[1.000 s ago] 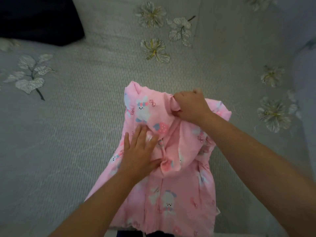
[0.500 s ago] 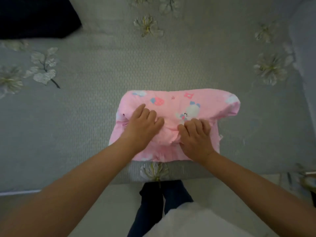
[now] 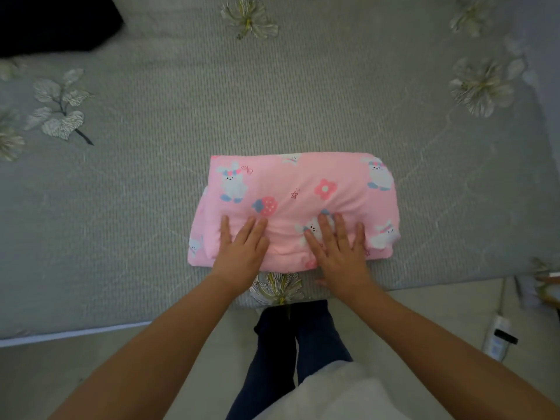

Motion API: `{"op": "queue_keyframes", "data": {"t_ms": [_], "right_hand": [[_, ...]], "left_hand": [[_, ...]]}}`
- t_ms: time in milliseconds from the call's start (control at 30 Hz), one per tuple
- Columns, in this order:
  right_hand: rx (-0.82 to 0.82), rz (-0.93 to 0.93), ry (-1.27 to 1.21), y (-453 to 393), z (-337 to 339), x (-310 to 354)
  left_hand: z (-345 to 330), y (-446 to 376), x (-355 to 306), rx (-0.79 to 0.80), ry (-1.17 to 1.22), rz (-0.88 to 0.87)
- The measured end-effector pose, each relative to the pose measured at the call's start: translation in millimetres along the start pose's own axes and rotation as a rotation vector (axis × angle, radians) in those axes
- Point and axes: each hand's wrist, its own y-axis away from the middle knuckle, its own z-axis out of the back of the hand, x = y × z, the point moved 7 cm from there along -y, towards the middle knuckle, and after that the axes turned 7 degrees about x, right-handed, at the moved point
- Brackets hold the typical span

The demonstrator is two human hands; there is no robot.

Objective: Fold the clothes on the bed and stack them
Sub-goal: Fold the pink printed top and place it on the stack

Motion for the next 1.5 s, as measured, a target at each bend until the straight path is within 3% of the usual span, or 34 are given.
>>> {"op": "queue_keyframes", "data": {"t_ms": [100,200,267,367,600,733,967,1067,1200,1500], "right_hand": [[0.144,0.011,-0.073,-10.1,-13.9,-0.9],[0.129,0.014,-0.149,-21.4,-22.7,-5.2],[0.027,0.024,-0.153,-25.6,-24.6,-6.1],[-0.276,0.061,-0.055,-22.1,-17.3,-4.0],[-0.519,0.086,0.023,-19.8,-16.2,0.0],[-0.550,0.079,0.030,-22.6,-11.7,2.4],[-0.418,0.080,-0.015,-27.6,12.5,-5.5],[-0.387,0.071,0.003,-24.7,28.9,-10.6],[-0.382,0.000,0.013,-15.9,55.7,-36.2],[-0.404,-0.325,0.040,61.1,130.8,-167.9]], "left_hand": [[-16.5,-0.7,2.5,0.072,0.017,-0.014],[-35.8,-4.3,0.9,0.117,0.081,-0.036],[-42.0,-8.3,-0.7,0.095,0.091,-0.037],[-47.7,-14.5,0.8,0.023,0.106,-0.043],[-53.8,-16.5,-1.3,-0.058,0.060,-0.079],[-51.2,-14.8,-1.3,-0.122,0.032,-0.072],[-37.1,-19.4,1.5,-0.272,0.094,0.086],[-21.1,-23.9,6.9,-0.338,0.164,0.084],[23.5,-34.6,5.7,-0.376,0.196,-0.062],[208.9,-59.5,-70.6,-0.583,-0.013,-0.275]]}}
